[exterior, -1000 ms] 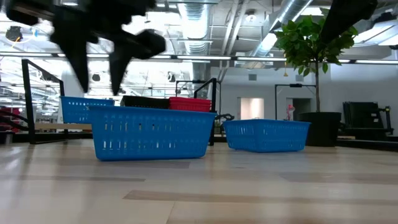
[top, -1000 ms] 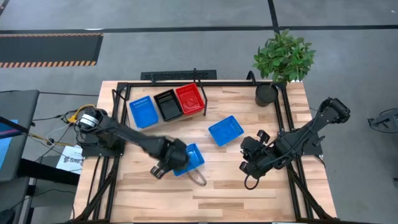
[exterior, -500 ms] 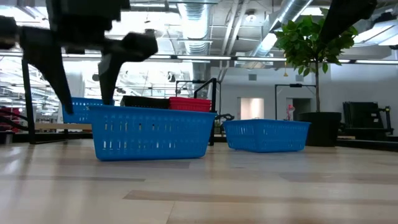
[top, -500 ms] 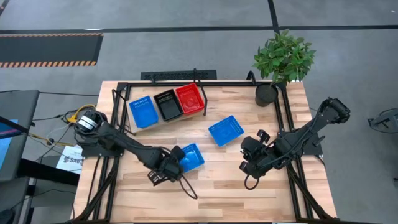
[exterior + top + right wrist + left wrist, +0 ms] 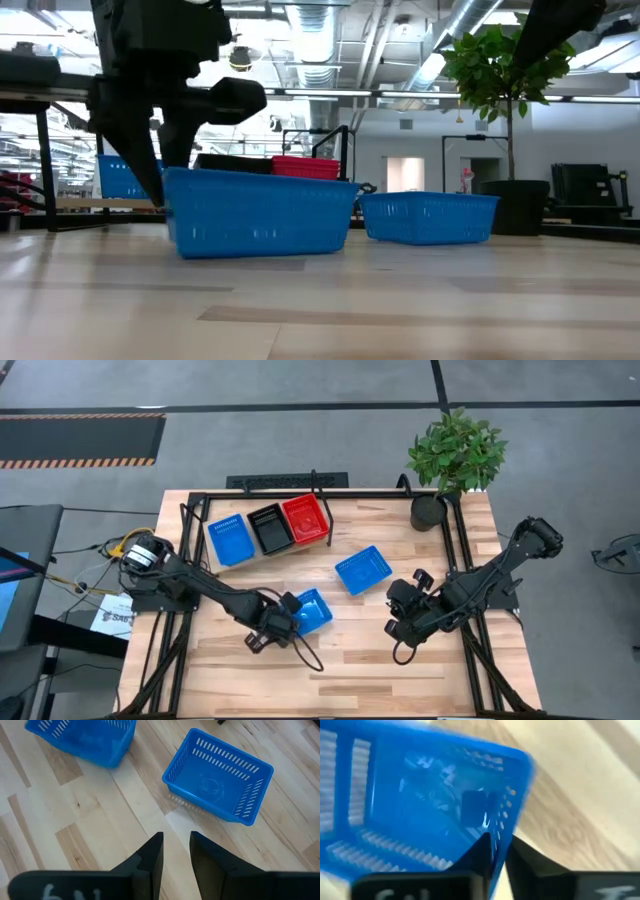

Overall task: Stack baskets on shelf by color
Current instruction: Stack the left blue bin on top of the blue bin on the shelf

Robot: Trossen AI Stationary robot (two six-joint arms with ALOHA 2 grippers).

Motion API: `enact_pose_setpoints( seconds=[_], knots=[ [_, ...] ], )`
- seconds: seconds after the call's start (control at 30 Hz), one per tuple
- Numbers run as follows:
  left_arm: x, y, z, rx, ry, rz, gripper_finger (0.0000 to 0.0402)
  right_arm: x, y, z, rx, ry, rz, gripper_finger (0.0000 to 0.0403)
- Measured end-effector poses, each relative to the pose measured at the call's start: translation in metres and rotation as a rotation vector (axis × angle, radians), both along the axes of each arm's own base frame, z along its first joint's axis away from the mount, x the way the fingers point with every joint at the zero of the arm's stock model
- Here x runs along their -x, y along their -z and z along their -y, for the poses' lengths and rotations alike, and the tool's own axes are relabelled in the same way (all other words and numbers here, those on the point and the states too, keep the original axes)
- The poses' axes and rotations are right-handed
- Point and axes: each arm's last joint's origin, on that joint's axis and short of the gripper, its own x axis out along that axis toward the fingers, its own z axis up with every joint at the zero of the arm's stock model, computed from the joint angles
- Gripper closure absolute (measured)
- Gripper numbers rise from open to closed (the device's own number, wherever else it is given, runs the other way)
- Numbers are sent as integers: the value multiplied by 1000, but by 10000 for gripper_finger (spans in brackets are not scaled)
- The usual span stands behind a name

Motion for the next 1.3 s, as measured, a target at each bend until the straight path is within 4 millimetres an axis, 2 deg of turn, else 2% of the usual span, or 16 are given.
enact_pose_setpoints(
  seconds=[0.07, 0.13, 0.27, 0.43, 0.63, 0.77, 0.87, 0.93, 1.03, 1.2, 1.3],
  knots=[
    [-2, -1, 1, 25, -33, 13, 391, 0, 0, 0, 0, 0, 0, 285],
    [-5, -7, 3, 47, -75, 29, 395, 0, 0, 0, 0, 0, 0, 285],
    [-14, -30, 11, 84, -215, 90, 399, 0, 0, 0, 0, 0, 0, 285],
    [-19, -72, 14, 132, -513, 98, 401, 0, 0, 0, 0, 0, -1, 285],
    [-10, -131, 14, 13, -811, 223, 401, 0, 0, 0, 3, -4, -2, 285],
    [1, -167, 5, -39, -1015, 313, 401, 0, 0, 0, 5, -7, -3, 285],
    [10, -185, -6, -73, -1157, 354, 401, 0, 0, 0, 5, -7, -3, 285],
    [10, -190, -15, -43, -1199, 374, 401, 0, 0, 0, 5, -7, -3, 285],
    [12, -190, -32, -27, -1247, 314, 401, 0, 0, 0, 7, -6, -4, 285],
    [17, -167, -67, -114, -1233, 170, 401, 1, 1, 0, 9, -6, -7, 285],
    [33, -157, -90, -166, -1248, 101, 401, 1, 1, 1, 11, -7, -11, 285]
  ],
)
